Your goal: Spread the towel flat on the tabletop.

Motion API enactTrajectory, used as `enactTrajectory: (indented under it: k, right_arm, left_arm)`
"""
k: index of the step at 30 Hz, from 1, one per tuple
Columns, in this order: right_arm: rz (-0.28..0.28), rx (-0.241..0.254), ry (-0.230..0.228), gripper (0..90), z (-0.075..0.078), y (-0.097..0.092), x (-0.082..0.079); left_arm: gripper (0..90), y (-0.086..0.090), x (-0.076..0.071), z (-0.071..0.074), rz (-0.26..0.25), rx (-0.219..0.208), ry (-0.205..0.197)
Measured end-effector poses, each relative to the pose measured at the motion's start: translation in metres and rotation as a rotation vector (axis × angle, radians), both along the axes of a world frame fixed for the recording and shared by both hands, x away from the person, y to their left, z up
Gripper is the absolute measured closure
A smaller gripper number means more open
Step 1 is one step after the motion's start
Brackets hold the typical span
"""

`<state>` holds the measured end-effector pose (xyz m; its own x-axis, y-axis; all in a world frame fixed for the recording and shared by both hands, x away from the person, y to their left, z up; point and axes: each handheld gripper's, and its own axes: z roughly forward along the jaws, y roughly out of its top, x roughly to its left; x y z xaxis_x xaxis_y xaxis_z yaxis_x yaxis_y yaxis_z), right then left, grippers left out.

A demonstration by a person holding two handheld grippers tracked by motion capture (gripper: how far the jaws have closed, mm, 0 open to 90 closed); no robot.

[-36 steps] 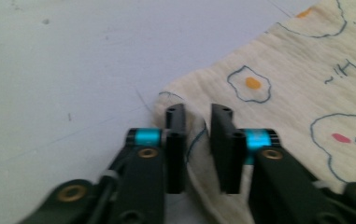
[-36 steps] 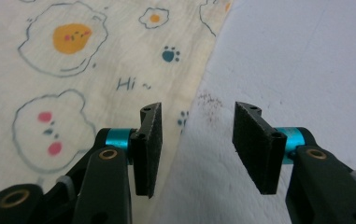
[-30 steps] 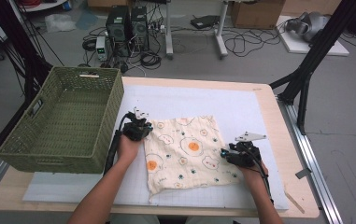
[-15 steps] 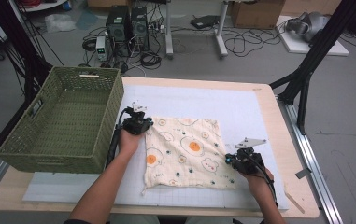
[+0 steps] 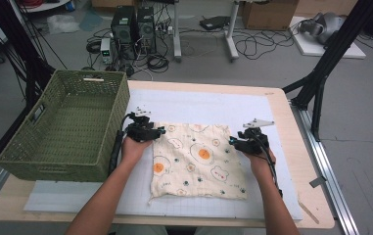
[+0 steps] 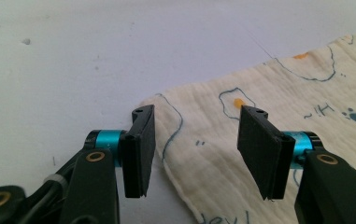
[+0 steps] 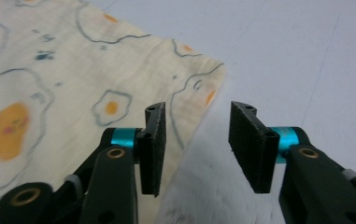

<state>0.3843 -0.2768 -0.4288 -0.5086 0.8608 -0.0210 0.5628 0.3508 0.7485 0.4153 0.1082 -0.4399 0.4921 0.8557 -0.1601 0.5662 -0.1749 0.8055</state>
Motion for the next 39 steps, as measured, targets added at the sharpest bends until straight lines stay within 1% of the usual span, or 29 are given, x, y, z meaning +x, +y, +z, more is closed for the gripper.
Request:
enactTrajectory:
  k: [2,5,6,7,8,9,11,12,13,14,16,18,19,20,22,25,27,28,29,30,31,32,33,34,35,36,37,38,39]
  right_arm:
    - [0.004,-0.01,0.007,56.0,-0.004,0.002,0.01]
    - [-0.004,0.006,0.02,55.4,-0.008,0.005,0.023]
    - [-0.006,0.009,0.026,54.8,-0.008,0.006,0.027]
    - [-0.011,0.018,0.012,54.2,-0.009,0.008,0.03]
    - [-0.023,0.027,0.021,52.1,-0.01,0.01,0.034]
    - [-0.024,0.025,0.034,51.7,-0.011,0.012,0.036]
    - [-0.012,0.012,0.038,53.1,-0.013,0.018,0.04]
    - [-0.001,-0.005,0.046,55.2,-0.014,0.022,0.041]
    - [0.006,-0.02,0.045,58.1,-0.014,0.024,0.041]
    - [0.01,-0.024,0.04,61.3,-0.015,0.026,0.042]
    - [0.014,-0.004,0.052,68.6,-0.015,0.025,0.042]
    - [0.008,0.0,0.055,82.3,-0.014,0.023,0.042]
    - [0.01,0.001,0.059,85.6,-0.014,0.021,0.042]
    - [0.009,0.006,0.06,86.3,-0.013,0.019,0.043]
    - [-0.021,-0.025,0.045,86.9,-0.013,0.016,0.043]
    - [-0.1,-0.068,0.019,86.9,-0.013,0.009,0.045]
    - [-0.156,-0.082,0.011,86.4,-0.014,0.003,0.046]
    - [-0.179,-0.081,0.008,85.0,-0.014,0.001,0.046]
    - [-0.19,-0.071,0.006,81.6,-0.014,0.0,0.046]
    - [-0.193,-0.052,0.012,75.3,-0.014,-0.001,0.046]
    - [-0.192,-0.041,0.015,70.8,-0.013,-0.001,0.045]
    - [-0.188,-0.041,0.009,67.7,-0.012,-0.002,0.045]
    - [-0.184,-0.025,0.008,64.2,-0.01,-0.003,0.042]
    - [-0.176,-0.014,0.004,61.0,-0.007,-0.004,0.041]
    - [-0.173,-0.004,-0.007,58.1,-0.004,-0.006,0.038]
    - [-0.17,0.022,-0.009,55.5,-0.002,-0.009,0.035]
    - [-0.153,0.063,0.008,53.6,-0.001,-0.012,0.032]
    - [-0.148,0.062,0.014,53.0,0.0,-0.014,0.028]
    - [-0.145,0.05,0.003,52.9,0.001,-0.015,0.024]
  left_arm:
    - [47.0,0.001,-0.001,0.002,0.001,-0.001,-0.003]
    - [47.1,0.004,-0.001,0.003,0.006,-0.006,-0.003]
    - [47.1,0.005,-0.001,0.004,0.007,0.002,-0.001]
    - [47.0,0.006,-0.001,0.004,0.01,0.0,0.0]
    - [47.0,0.007,-0.001,0.004,0.016,-0.003,0.004]
    - [47.0,0.007,-0.002,0.005,0.016,-0.008,0.006]
    - [47.5,0.009,-0.002,0.007,0.016,-0.013,0.009]
    - [47.5,0.009,-0.003,0.007,0.019,-0.018,0.007]
    - [47.5,0.009,-0.003,0.008,0.014,-0.017,0.003]
    - [47.5,0.009,-0.004,0.009,0.015,-0.014,-0.002]
    - [47.5,0.008,-0.005,0.011,0.014,-0.008,-0.005]
    - [47.4,0.007,-0.007,0.012,0.014,0.001,-0.006]
    - [47.4,0.007,-0.007,0.012,0.013,0.001,-0.007]
    - [47.4,0.007,-0.008,0.012,0.015,0.001,-0.008]
    - [47.3,0.007,-0.008,0.012,0.015,0.006,-0.005]
    - [47.1,0.005,-0.009,0.012,0.014,0.001,-0.004]
    - [46.4,0.003,-0.009,0.011,0.011,0.002,-0.002]
    - [46.4,0.002,-0.008,0.01,0.006,0.002,-0.004]
    - [46.2,0.001,-0.008,0.009,0.003,0.007,-0.005]
    - [46.1,0.0,-0.007,0.008,0.002,0.005,-0.005]
    - [46.1,-0.001,-0.007,0.008,0.003,0.001,-0.005]
    - [46.1,-0.001,-0.006,0.007,0.007,-0.004,-0.01]
    - [46.1,-0.001,-0.006,0.007,0.011,-0.011,-0.012]
    - [46.1,-0.001,-0.005,0.007,0.019,-0.021,-0.02]
    - [46.2,0.0,-0.004,0.007,0.019,-0.021,-0.024]
    - [47.0,0.0,-0.004,0.007,0.017,-0.02,-0.028]
    - [48.3,0.001,-0.002,0.007,0.013,-0.01,-0.026]
    - [48.7,0.001,-0.002,0.006,0.014,-0.017,-0.028]
    - [48.8,0.001,-0.001,0.006,0.015,-0.016,-0.03]
